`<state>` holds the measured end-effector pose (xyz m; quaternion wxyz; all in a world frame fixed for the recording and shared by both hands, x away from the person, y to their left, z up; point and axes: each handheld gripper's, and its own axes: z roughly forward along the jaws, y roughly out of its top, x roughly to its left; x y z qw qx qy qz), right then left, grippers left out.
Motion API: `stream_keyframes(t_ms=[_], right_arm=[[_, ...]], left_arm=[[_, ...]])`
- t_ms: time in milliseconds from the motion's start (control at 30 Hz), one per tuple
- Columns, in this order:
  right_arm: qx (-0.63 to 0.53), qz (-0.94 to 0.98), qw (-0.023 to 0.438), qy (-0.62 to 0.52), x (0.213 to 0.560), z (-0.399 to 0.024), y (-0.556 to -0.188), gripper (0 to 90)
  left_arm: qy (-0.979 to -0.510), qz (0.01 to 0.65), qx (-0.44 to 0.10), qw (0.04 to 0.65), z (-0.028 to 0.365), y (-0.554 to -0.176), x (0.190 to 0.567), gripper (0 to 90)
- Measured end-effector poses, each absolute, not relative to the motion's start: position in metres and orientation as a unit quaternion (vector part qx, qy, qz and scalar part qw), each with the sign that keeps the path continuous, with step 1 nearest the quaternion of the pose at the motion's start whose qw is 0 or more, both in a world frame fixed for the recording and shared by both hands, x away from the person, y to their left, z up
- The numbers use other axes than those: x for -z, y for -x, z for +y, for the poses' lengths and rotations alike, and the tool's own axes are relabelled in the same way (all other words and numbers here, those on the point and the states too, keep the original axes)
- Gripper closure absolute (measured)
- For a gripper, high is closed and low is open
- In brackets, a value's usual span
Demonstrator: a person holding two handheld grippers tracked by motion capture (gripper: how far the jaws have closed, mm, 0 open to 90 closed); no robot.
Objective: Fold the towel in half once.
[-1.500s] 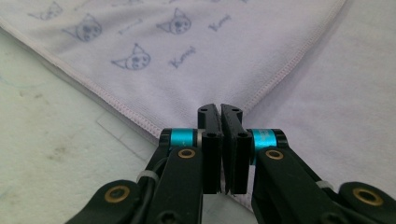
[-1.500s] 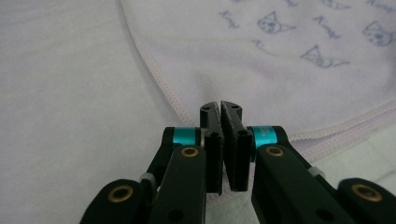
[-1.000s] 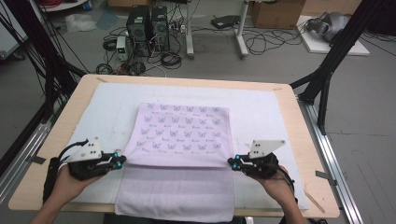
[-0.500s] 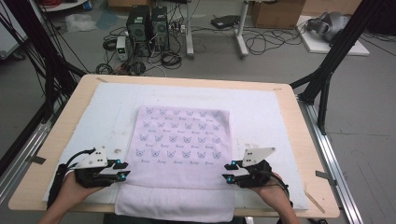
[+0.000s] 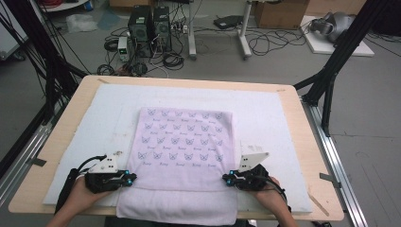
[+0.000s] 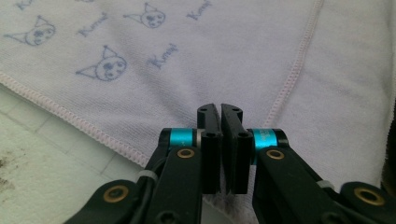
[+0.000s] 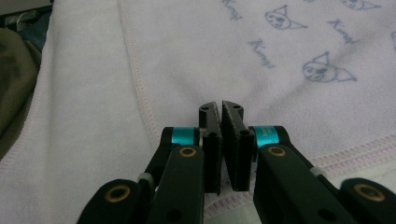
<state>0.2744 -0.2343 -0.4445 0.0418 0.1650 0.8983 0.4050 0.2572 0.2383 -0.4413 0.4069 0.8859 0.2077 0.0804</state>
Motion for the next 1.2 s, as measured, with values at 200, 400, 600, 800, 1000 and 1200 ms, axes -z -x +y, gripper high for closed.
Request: stream_keyframes(t_ms=[200,400,600,800,1000,1200], right_arm=[[-0.409,0.897,0.047,-0.162,0.436,-0.237,-0.274,87.5],[-0.439,0.882,0.053,-0.163,0.420,-0.244,-0.271,87.5],[-0.455,0.875,0.059,-0.153,0.406,-0.249,-0.250,87.6],[-0.465,0.876,0.035,-0.124,0.395,-0.254,-0.213,87.5],[-0.456,0.879,0.022,-0.136,0.410,-0.252,-0.211,73.0],[-0.446,0.883,0.010,-0.143,0.428,-0.240,-0.231,68.6]], left_arm=[[-0.880,0.210,-0.093,0.415,0.240,-0.254,0.431,87.9],[-0.871,0.210,-0.112,0.430,0.246,-0.243,0.412,88.0],[-0.870,0.195,-0.118,0.436,0.251,-0.218,0.399,88.1],[-0.877,0.171,-0.114,0.434,0.251,-0.186,0.396,87.2],[-0.879,0.191,-0.122,0.419,0.249,-0.192,0.412,70.1],[-0.890,0.183,-0.098,0.407,0.238,-0.206,0.429,67.1]])
